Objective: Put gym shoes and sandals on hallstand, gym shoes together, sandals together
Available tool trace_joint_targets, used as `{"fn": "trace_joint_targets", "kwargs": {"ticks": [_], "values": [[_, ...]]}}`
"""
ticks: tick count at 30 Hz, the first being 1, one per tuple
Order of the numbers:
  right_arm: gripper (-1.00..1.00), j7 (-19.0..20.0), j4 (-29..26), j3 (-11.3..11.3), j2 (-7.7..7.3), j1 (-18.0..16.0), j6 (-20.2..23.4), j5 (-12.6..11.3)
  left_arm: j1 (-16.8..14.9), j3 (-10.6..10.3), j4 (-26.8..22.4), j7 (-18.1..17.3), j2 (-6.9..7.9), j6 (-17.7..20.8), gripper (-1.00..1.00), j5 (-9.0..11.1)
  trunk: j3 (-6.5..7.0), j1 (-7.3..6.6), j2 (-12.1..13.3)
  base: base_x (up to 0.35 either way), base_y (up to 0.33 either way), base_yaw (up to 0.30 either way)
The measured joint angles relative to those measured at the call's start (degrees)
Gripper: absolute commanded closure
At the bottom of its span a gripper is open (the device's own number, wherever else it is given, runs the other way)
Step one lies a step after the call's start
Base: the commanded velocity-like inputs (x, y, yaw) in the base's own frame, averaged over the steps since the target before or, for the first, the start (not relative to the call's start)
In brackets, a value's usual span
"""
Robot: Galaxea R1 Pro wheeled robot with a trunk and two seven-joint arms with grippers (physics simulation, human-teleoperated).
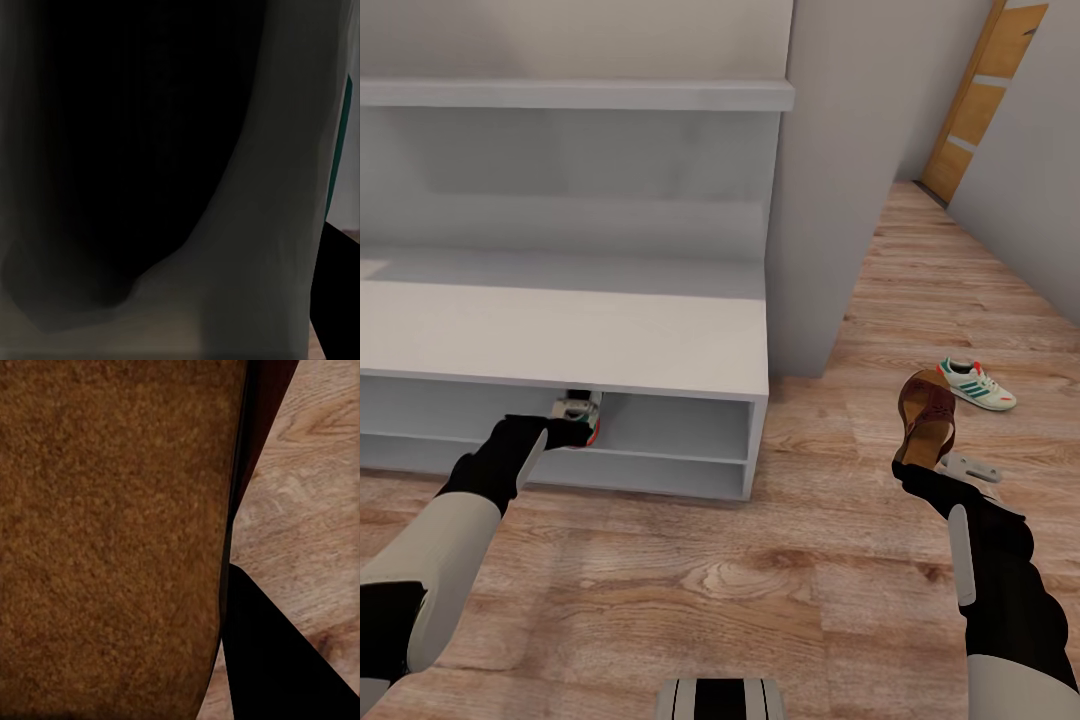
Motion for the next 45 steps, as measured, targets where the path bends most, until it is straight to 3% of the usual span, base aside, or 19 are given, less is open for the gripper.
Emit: {"fn": "trace_joint_targets", "kwargs": {"ticks": [45], "values": [[1.0, 0.0, 0.0, 0.08, 0.0, 0.0, 0.0, 0.02, 1.33, -0.08, 0.03, -0.19, 0.06, 0.0, 1.0, -0.4, 0.0, 0.0, 0.0, 0.062, 0.032, 0.0]]}}
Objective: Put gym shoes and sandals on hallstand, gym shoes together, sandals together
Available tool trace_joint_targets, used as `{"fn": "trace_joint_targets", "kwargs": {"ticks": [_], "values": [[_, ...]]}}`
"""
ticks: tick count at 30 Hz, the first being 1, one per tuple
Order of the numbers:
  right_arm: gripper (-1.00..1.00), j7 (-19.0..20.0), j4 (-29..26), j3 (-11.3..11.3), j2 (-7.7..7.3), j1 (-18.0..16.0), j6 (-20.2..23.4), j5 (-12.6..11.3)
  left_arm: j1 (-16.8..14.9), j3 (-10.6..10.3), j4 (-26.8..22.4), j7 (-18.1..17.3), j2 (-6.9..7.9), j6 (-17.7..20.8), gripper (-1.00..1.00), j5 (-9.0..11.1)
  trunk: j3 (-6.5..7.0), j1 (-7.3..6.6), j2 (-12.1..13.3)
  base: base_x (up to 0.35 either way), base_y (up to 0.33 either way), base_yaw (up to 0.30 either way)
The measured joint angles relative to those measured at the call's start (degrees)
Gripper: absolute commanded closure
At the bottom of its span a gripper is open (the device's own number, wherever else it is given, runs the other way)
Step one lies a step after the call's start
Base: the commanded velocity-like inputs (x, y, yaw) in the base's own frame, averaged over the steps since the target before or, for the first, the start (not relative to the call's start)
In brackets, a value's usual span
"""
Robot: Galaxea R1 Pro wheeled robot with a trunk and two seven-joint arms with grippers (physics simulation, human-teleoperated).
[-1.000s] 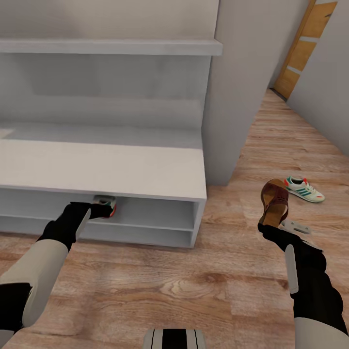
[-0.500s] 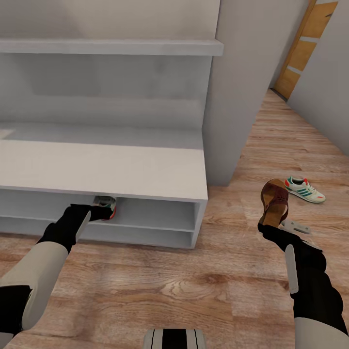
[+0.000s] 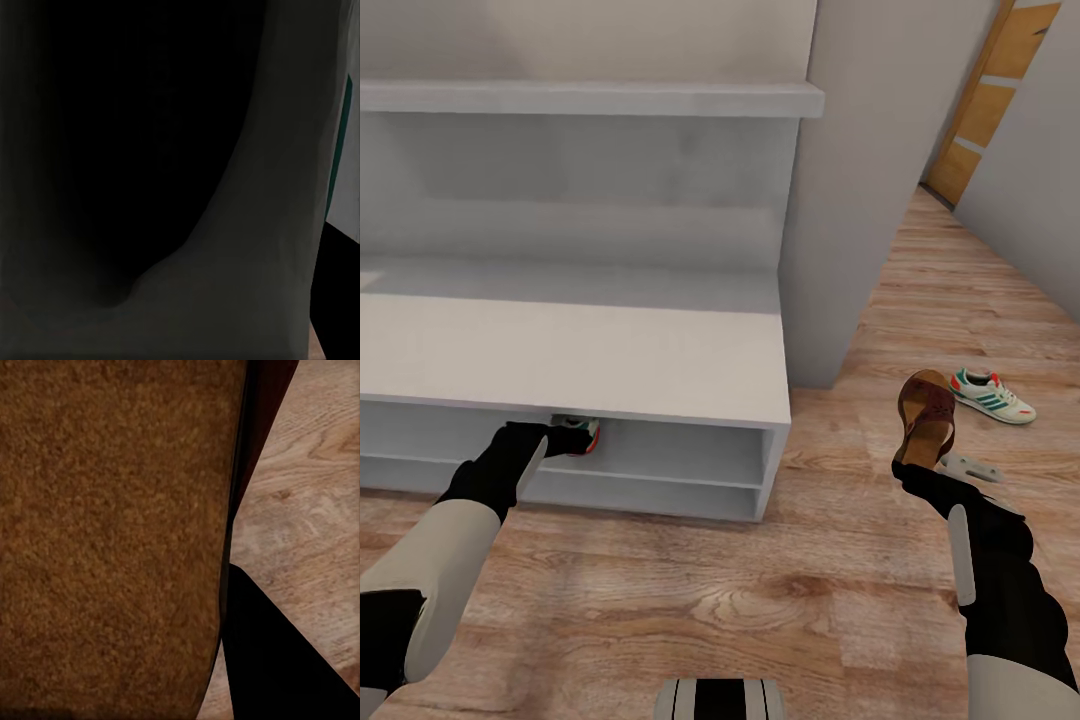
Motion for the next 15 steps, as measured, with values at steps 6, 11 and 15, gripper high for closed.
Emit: {"fn": "trace_joint_targets", "kwargs": {"ticks": [6, 11, 15], "values": [[1.0, 0.0, 0.0, 0.01, 0.0, 0.0, 0.0, -0.02, 0.13, 0.02, 0.01, 0.0, 0.0, 0.0, 1.0, 0.0, 0.0, 0.0, 0.0, 0.003, 0.0, 0.0], [1.0, 0.0, 0.0, 0.01, 0.0, 0.0, 0.0, -0.02, 0.14, 0.0, 0.03, -0.01, 0.0, 0.0, -1.0, 0.0, 0.0, 0.0, 0.0, 0.0, 0.0, 0.0], [1.0, -0.05, 0.0, -0.01, 0.0, 0.0, 0.0, 0.0, 0.14, -0.01, -0.02, 0.0, -0.02, 0.0, -1.0, 0.21, 0.0, 0.0, 0.0, 0.0, 0.0, 0.0]]}}
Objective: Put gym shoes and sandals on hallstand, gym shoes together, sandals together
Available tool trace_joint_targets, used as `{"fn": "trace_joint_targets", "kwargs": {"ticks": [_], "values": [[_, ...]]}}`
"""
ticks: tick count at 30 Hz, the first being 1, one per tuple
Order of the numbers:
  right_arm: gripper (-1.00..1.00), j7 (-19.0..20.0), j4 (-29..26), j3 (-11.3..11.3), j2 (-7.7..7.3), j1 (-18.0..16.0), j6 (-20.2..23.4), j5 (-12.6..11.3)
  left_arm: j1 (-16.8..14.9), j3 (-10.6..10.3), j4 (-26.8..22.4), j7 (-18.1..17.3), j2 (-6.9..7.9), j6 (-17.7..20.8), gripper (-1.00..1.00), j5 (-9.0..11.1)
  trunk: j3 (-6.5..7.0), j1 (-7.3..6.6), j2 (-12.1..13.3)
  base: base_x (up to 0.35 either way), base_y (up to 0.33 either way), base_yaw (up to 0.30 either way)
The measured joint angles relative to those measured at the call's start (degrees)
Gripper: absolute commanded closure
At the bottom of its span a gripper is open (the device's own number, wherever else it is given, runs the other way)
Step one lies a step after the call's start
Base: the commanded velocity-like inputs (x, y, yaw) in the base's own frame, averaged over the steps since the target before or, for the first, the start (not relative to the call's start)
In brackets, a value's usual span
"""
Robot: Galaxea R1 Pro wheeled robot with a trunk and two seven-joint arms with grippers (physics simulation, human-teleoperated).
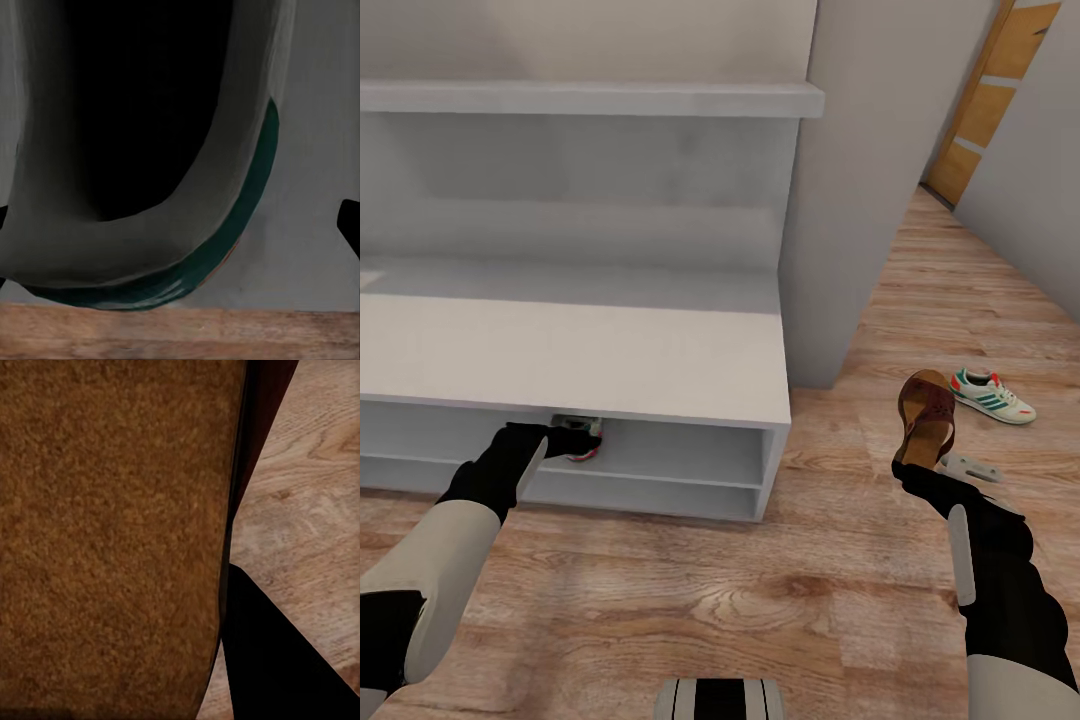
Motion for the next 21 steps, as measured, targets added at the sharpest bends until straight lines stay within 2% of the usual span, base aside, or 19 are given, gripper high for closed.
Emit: {"fn": "trace_joint_targets", "kwargs": {"ticks": [13, 21], "values": [[1.0, 0.0, 0.0, 0.02, 0.0, 0.0, 0.0, 0.01, 0.0, 0.0, 0.0, -0.06, 0.0, 0.0, -1.0, 0.06, 0.0, 0.0, 0.0, -0.005, 0.0, 0.0], [1.0, 0.0, 0.0, 0.02, 0.0, 0.0, 0.0, 0.02, 0.0, 0.0, 0.01, -0.09, 0.0, 0.0, -1.0, 0.1, 0.0, 0.0, 0.0, -0.275, 0.0, 0.0]]}}
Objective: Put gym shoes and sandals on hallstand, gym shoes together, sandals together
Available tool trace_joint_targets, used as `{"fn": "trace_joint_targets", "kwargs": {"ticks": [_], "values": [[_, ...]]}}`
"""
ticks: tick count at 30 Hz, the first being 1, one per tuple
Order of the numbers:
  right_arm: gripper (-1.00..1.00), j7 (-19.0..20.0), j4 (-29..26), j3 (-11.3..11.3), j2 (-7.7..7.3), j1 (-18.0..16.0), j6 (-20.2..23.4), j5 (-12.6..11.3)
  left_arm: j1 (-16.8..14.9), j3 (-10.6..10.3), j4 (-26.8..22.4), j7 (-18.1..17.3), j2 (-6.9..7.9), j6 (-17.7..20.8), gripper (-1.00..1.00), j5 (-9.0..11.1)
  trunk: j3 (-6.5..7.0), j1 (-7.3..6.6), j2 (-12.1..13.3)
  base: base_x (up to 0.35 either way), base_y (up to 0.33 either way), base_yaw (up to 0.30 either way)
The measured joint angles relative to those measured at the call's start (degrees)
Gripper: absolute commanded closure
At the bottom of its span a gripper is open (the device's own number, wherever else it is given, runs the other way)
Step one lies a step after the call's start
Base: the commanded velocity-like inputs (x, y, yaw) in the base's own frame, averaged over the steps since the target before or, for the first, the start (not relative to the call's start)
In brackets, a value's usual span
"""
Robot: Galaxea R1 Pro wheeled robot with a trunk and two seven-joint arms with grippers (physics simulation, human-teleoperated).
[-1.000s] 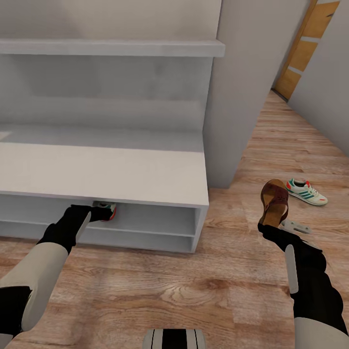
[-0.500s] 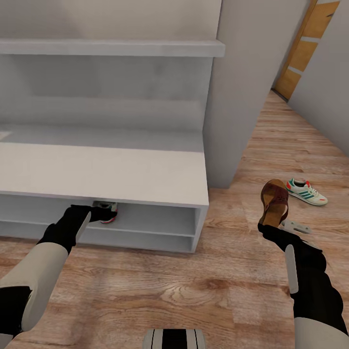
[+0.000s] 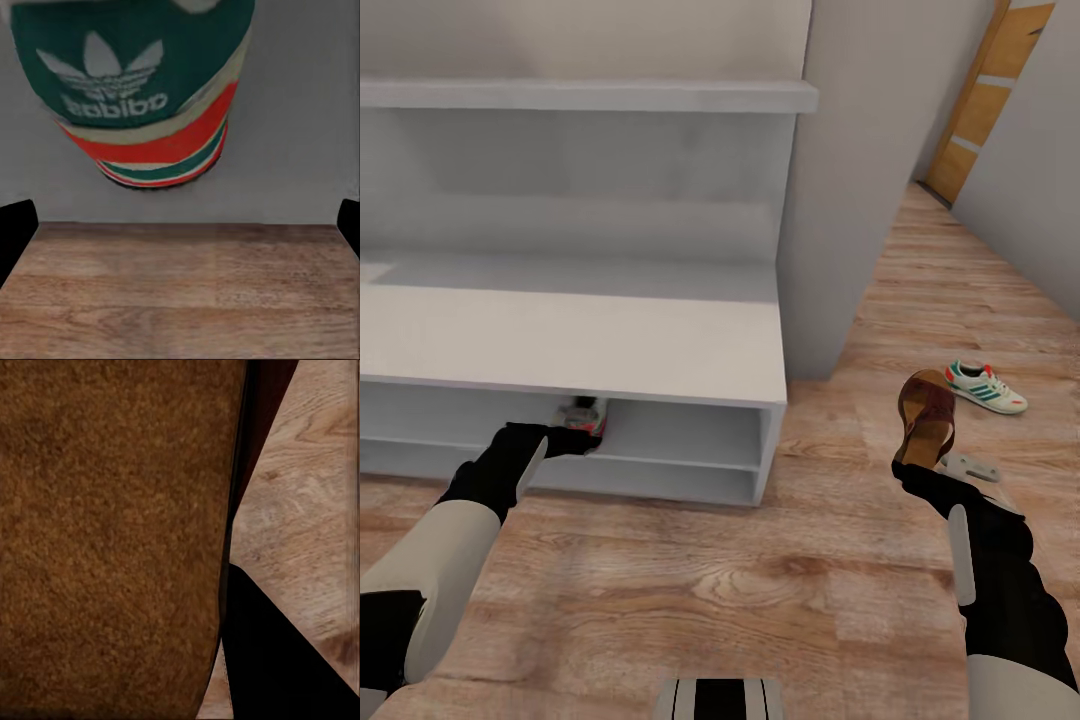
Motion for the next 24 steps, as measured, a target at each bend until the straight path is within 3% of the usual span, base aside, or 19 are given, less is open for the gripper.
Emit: {"fn": "trace_joint_targets", "kwargs": {"ticks": [18, 24], "values": [[1.0, -0.03, -0.08, 0.15, 0.0, 0.0, 0.0, 0.01, 0.13, 0.11, -0.02, -0.24, 0.08, 0.0, -1.0, 0.13, 0.0, 0.0, 0.0, -0.302, 0.0, 0.0], [1.0, -0.08, -0.23, 0.29, 0.03, 0.0, 0.0, 0.1, 4.16, 0.41, -0.91, -0.5, 0.18, 0.0, -1.0, 0.26, 0.0, 0.0, 0.0, -0.048, 0.0, 0.0]]}}
